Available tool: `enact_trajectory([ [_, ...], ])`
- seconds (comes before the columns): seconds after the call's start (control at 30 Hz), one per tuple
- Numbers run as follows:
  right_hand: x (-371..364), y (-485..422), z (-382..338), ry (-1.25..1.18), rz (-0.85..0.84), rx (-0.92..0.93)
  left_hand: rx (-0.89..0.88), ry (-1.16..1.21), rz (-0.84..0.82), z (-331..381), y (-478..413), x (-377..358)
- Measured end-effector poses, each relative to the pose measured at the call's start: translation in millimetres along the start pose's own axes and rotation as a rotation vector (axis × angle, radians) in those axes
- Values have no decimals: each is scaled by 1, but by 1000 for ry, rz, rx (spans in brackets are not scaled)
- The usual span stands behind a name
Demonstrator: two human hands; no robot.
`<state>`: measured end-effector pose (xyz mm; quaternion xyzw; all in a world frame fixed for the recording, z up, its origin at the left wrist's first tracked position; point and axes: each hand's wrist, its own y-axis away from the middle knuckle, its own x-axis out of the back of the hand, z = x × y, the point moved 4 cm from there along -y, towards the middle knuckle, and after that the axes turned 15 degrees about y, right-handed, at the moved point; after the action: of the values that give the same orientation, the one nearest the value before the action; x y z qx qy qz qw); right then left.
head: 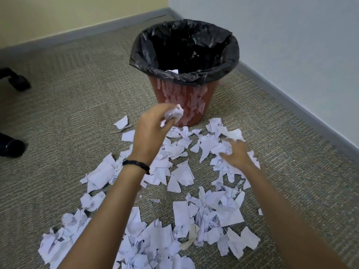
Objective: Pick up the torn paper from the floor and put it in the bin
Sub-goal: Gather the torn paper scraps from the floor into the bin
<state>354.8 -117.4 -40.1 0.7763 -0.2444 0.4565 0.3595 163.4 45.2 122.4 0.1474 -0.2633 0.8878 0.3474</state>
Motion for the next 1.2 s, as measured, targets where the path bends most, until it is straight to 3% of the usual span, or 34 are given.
enact_trajectory([
  [0.17, -46, 0, 36, 96, -116, -108, -175, -4, 71, 41, -36, 9],
  [0.3, -61, 3, 40, 131, -125, -7, -234, -53, 71, 58, -79, 10],
  [0.43, -63, 10, 29, 255, -24, 34, -159, -218, -19, 48, -115, -1],
  [0.6, -55, 20, 20, 215, 48, 30, -14, -273, -147, 26, -112, -22],
  [0.8, -50, 23, 17, 86, 9, 72, -181, -213, 203, 0, -42, -14],
  [0.93, -49, 27, -2, -154, -94, 171, 178, -277, 138, -82, 20, -10],
  [1.1, -34, 45, -50, -303, -382, 312, 701, -446, -157, -173, 92, 3],
  [1.2, 4, 60, -83, -459, -429, 325, 847, -489, -359, -198, 126, 5],
])
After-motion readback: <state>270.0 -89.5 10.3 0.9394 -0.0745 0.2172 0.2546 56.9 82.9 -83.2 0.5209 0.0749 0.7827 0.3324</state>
